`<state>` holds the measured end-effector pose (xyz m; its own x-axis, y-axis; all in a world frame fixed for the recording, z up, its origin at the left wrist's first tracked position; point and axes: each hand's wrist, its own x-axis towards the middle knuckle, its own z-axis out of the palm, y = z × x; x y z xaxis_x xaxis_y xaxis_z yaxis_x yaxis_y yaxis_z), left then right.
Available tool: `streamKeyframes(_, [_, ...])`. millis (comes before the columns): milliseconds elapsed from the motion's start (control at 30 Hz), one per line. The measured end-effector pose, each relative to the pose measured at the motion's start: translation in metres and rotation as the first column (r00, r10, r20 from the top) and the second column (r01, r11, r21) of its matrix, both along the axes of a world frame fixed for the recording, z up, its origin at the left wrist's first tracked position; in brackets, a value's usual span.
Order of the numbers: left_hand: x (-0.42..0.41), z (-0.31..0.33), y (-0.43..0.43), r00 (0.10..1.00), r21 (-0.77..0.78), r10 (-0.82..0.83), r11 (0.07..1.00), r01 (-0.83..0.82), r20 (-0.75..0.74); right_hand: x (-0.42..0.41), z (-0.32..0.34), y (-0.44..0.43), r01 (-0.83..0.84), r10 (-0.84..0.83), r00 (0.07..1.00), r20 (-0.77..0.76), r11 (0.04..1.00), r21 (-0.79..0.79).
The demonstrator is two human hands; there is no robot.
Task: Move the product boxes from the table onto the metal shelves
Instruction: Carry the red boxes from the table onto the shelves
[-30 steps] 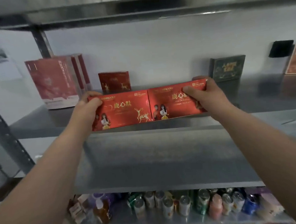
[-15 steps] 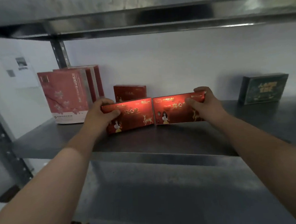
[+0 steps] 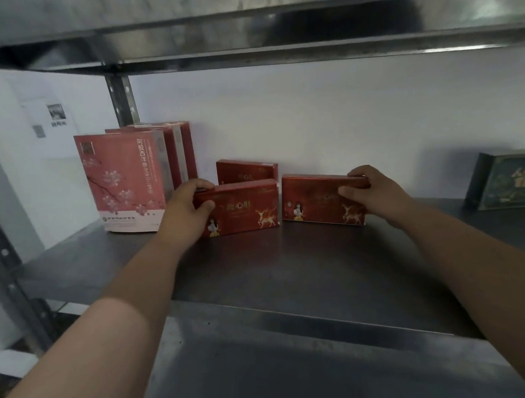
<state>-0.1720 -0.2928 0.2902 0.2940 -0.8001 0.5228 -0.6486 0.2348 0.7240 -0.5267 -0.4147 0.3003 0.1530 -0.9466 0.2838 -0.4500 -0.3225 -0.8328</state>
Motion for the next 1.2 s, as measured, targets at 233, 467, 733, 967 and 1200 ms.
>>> streamKeyframes(233, [0.013, -0.010, -0.008, 0.998, -0.030, -0.008, 1.000, 0.010, 0.070, 0.062, 0.016, 0.000, -0.101, 0.104, 0.994, -0.044, 0.993, 0.055])
streamKeyframes(467, [0.022, -0.017, -0.010, 0.972, -0.106, 0.123, 0.989, -0.103, 0.198, 0.110, 0.011, -0.007, -0.093, 0.081, 0.983, 0.165, 0.993, 0.069])
streamKeyframes(733, [0.017, -0.018, -0.010, 0.947, -0.005, 0.108, 0.994, -0.111, 0.303, 0.122, -0.001, -0.007, -0.071, 0.082, 0.977, 0.196, 0.996, -0.059])
streamKeyframes(967, [0.020, -0.019, -0.012, 0.946, 0.028, 0.067, 0.996, -0.080, 0.318, 0.128, -0.002, -0.006, -0.047, 0.052, 0.991, 0.125, 0.998, -0.048])
streamKeyframes(1200, [0.016, -0.019, -0.007, 0.956, 0.038, 0.037, 0.998, -0.050, 0.292, 0.131, 0.006, 0.016, -0.166, 0.168, 0.984, 0.062, 0.986, -0.030])
